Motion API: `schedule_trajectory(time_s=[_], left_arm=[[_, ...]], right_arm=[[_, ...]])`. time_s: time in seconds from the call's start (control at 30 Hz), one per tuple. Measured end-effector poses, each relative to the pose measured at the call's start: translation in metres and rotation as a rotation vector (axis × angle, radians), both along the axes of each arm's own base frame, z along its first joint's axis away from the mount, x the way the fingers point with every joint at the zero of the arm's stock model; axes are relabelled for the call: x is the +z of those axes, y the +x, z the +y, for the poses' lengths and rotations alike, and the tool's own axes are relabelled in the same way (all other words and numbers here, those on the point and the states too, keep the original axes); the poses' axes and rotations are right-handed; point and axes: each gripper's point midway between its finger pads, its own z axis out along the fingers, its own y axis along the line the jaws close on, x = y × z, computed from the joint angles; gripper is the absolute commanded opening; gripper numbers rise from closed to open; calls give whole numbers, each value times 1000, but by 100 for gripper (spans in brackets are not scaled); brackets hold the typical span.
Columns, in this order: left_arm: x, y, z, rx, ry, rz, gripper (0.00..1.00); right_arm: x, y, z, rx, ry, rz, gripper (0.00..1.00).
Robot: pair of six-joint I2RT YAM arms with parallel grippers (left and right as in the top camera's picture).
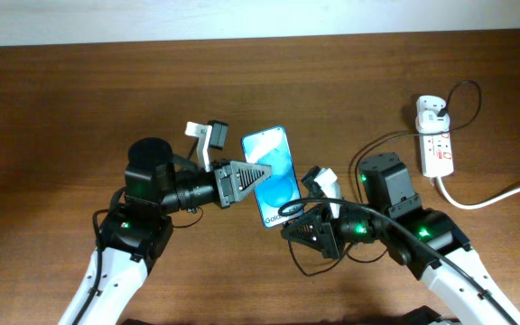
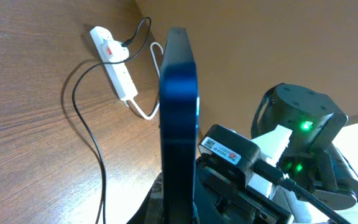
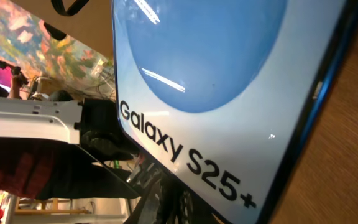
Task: Plug charger to phone and switch on socket
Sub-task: 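Open the right gripper and withdraw it from the plugged cable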
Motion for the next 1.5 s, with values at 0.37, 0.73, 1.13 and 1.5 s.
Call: schedule_trajectory(time_s=[0.37,0.73,1.13,1.5], left_arm=[[15,19,-11,165,81,-147,0],[20,14,-17,177,122,-185,0],[21,29,-4,205,-14,-99,0],[16,31,-3,216,-17,-72,0]], right_arm=[[12,37,-6,-154,21,-51,4],[14,31,-1,-132,54,-10,9],[15,36,-13,-154,-40,-83,29],[0,23,-6,-104,-146,-139,22]])
